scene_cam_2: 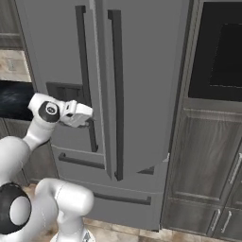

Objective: Place one of the steaks on the plate and the other in the bowl. Then place the bowl in the fridge.

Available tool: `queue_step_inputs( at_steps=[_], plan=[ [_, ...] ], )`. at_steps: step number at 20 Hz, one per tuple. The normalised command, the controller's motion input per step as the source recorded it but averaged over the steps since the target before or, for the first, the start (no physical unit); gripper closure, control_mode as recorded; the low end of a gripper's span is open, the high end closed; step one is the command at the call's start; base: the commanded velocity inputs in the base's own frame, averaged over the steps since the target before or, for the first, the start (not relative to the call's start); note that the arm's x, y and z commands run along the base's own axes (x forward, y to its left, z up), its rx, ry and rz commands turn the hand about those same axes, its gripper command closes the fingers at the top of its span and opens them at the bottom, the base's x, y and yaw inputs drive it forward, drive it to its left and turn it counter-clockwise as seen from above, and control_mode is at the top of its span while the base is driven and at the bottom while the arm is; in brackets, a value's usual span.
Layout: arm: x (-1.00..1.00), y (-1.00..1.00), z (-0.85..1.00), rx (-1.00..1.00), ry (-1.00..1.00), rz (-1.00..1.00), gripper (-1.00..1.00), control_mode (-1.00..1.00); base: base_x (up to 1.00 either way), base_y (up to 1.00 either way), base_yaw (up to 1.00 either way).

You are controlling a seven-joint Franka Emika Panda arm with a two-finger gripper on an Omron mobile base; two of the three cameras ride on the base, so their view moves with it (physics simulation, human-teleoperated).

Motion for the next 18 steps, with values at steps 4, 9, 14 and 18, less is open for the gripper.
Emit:
queue_step_inputs(
  at_steps=[4,9,14,18],
  plan=[
    [0.13,-0.59,-0.25,0.0,0.0,-0.17,-1.0,-1.0,0.0,0.0,0.0],
    [0.0,-0.91,-0.24,0.0,0.0,-0.19,-1.0,-1.0,0.0,0.0,0.0],
    [-0.13,-1.0,-0.09,0.0,-0.04,-0.18,-1.0,-1.0,0.0,0.0,0.0],
    [-0.66,-1.0,-0.02,0.01,-0.13,-0.15,-1.0,-1.0,0.0,0.0,0.0]
  ],
)
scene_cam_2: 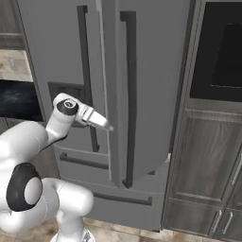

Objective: Place one of the steaks on the plate and the other in the bowl. Then place the bowl in the fridge.

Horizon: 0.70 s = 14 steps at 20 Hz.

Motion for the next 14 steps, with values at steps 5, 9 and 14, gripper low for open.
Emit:
queue_step_inputs(
  at_steps=[5,9,14],
  plan=[
    [-0.69,-1.0,0.0,0.04,-0.1,-0.06,-1.0,-1.0,0.0,0.0,0.0],
    [-0.46,-1.0,0.0,0.12,-0.03,-0.02,-1.0,-1.0,0.0,0.0,0.0],
    [-0.4,-1.0,0.0,0.15,-0.03,-0.01,-1.0,-1.0,0.0,0.0,0.0]
  ],
)
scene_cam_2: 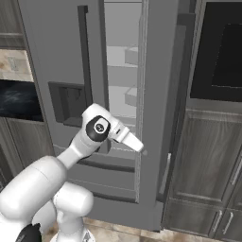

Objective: Place one of the steaks on the plate and the other in the bowl. Then place the bowl in the fridge.

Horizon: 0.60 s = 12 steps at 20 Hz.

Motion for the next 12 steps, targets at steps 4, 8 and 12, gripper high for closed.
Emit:
queue_step_inputs(
  at_steps=[4,8,12],
  plan=[
    [-0.43,-1.0,0.0,0.24,-0.05,0.0,-1.0,-1.0,0.0,0.0,0.0],
    [-0.28,0.22,0.12,0.27,-0.17,0.0,-1.0,-1.0,0.0,0.0,0.0],
    [-0.01,1.0,0.13,0.24,-0.16,0.0,-1.0,-1.0,0.0,0.0,0.0]
  ],
)
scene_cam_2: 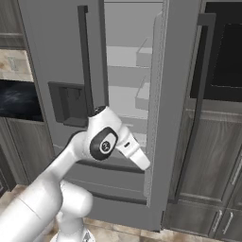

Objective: Place one of the steaks on the plate and the other in the bowl. Then place the bowl in the fridge.

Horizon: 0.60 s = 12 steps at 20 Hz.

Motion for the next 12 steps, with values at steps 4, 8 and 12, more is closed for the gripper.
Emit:
queue_step_inputs(
  at_steps=[4,8,12],
  plan=[
    [0.02,0.89,0.16,0.28,-0.04,0.12,-1.0,-1.0,0.0,0.0,0.0],
    [0.16,0.91,0.01,0.33,-0.12,0.33,-1.0,-1.0,0.0,0.0,0.0],
    [-0.19,1.0,0.12,0.04,0.05,0.58,-1.0,-1.0,0.0,0.0,0.0]
  ],
)
